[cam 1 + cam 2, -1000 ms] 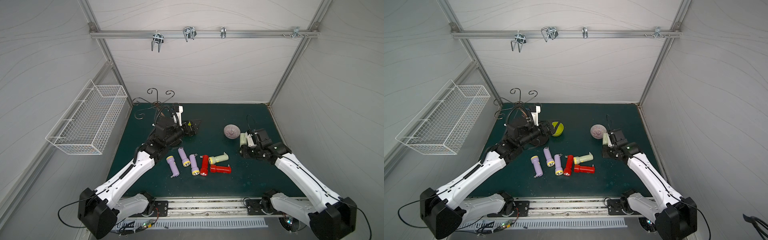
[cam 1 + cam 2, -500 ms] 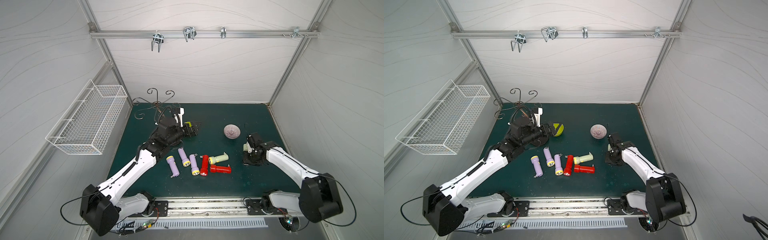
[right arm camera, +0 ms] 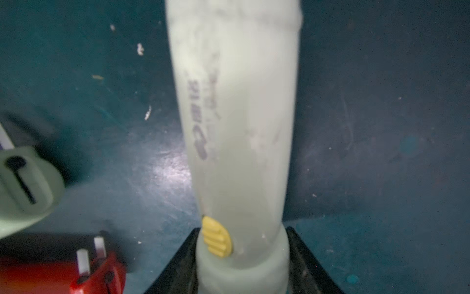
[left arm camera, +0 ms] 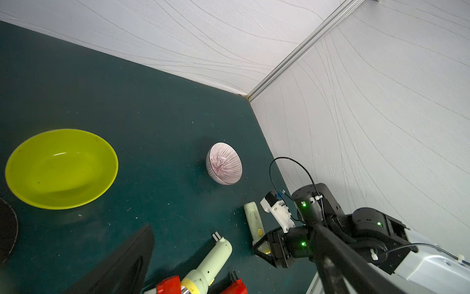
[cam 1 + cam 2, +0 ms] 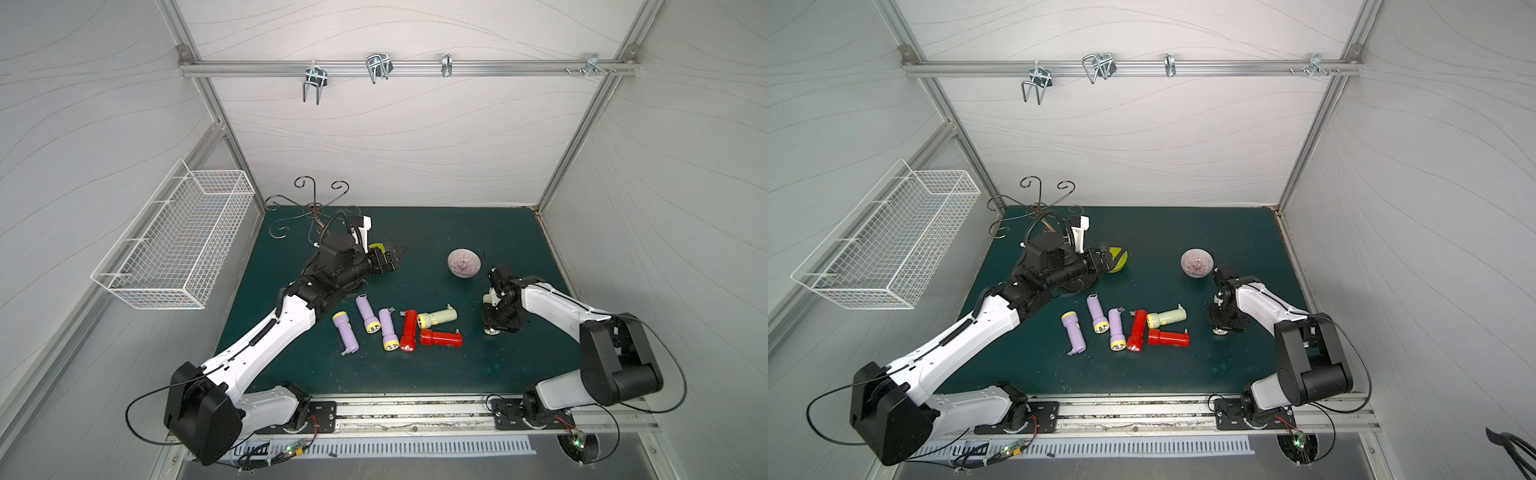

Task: Close the plug at the bottom of the flashlight
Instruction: Place the flashlight at the center of the board.

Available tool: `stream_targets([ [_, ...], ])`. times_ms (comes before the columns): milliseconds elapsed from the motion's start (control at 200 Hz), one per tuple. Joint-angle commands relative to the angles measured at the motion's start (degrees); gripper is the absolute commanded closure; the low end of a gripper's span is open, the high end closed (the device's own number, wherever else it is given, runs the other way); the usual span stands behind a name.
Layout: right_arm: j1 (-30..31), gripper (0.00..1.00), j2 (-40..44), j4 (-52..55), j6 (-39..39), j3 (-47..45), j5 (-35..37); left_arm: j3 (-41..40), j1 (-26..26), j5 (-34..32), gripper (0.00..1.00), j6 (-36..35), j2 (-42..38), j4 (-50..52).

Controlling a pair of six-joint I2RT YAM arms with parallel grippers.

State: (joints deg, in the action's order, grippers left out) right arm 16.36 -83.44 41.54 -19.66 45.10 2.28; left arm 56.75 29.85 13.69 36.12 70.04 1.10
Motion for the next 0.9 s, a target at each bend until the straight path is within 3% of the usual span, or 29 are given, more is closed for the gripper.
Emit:
stream_targets([
  [0, -0.7, 0.37, 0.1, -1.0, 0.3, 0.0, -0.4, 3.5, -0.7, 3.2, 0.0, 1.6, 1.6, -0.2],
  [270, -0.9, 0.17, 6.3, -0.4, -1.2, 0.3, -1.1, 3.7, -1.0, 4.5, 0.0, 1.7, 2.0, -0.4],
  [550, -0.8, 0.16, 17.6, 3.4, -2.8, 4.1, -0.5, 3.5, -1.0, 3.7, 0.0, 1.3, 0.5, 0.1],
  [745, 1.9, 0.25, 21.4, 2.8, -3.4, 4.9, 0.7, 3.6, -0.9, 4.0, 0.0, 1.4, 0.2, 0.3],
  [896, 11.9, 0.4, 19.9, 0.0, -0.4, 5.5, 4.9, 4.2, -0.9, 4.2, 0.02, 1.3, 0.3, 3.0],
])
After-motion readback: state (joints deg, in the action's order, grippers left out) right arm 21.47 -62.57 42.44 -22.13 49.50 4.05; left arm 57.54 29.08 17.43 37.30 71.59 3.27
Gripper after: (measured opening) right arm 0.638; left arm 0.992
